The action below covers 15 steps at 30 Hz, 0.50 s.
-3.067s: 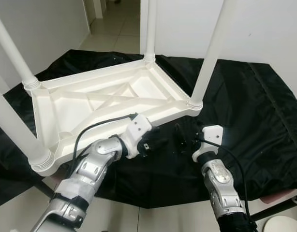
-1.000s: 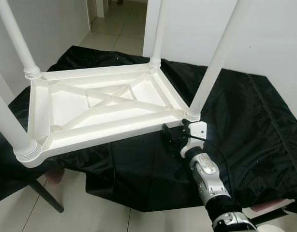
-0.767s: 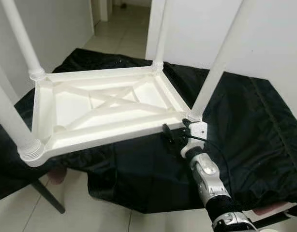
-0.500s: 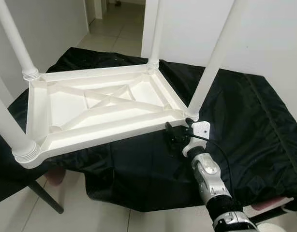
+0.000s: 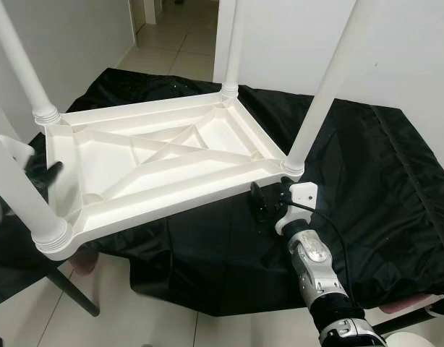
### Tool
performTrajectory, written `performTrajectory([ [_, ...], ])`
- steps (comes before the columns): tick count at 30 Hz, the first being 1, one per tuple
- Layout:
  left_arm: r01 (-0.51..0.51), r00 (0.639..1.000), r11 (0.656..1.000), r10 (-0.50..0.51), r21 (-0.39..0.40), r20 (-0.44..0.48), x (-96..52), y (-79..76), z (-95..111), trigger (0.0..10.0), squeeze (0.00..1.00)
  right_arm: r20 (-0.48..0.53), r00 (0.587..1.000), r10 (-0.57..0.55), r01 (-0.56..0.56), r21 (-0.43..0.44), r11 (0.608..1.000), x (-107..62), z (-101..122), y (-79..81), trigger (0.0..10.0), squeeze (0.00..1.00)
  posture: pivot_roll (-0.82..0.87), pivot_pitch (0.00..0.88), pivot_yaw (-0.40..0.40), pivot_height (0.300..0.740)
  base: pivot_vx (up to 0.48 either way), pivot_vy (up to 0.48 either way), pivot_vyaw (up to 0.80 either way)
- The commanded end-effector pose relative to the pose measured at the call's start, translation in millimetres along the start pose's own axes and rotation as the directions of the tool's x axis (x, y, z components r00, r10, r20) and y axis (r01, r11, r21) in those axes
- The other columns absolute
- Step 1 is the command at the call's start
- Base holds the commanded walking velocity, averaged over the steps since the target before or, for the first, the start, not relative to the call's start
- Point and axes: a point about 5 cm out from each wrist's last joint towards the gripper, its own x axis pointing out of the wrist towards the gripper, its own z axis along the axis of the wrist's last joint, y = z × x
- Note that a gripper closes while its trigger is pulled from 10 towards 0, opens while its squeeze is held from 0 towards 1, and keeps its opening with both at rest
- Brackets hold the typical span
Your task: Building children table
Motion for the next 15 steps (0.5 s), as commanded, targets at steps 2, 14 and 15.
performTrajectory([
  [2,0.148,0.988,0.988,-0.146,-0.041,0.051,3.5,-43.8,-2.2,10.0,0.0,-0.013,0.994,-0.105,0.104,-0.015,0.994,2.5,-0.9,-3.6,10.0,0.0,0.15,0.053,-0.031,0.74,0.0,0.0,0.0],
  [14,0.416,0.892,0.902,-0.38,-0.116,0.246,2.3,-153.6,24.2,10.0,0.0,-0.139,0.898,-0.417,0.41,-0.077,0.909,6.6,-15.5,-16.2,10.0,0.0,0.15,0.058,-0.046,0.74,0.0,0.0,0.0],
  [15,0.416,0.892,0.902,-0.38,-0.116,0.246,2.3,-153.6,24.2,10.0,0.0,-0.139,0.898,-0.417,0.41,-0.077,0.909,6.6,-15.5,-16.2,10.0,0.0,0.15,0.058,-0.046,0.74,0.0,0.0,0.0],
])
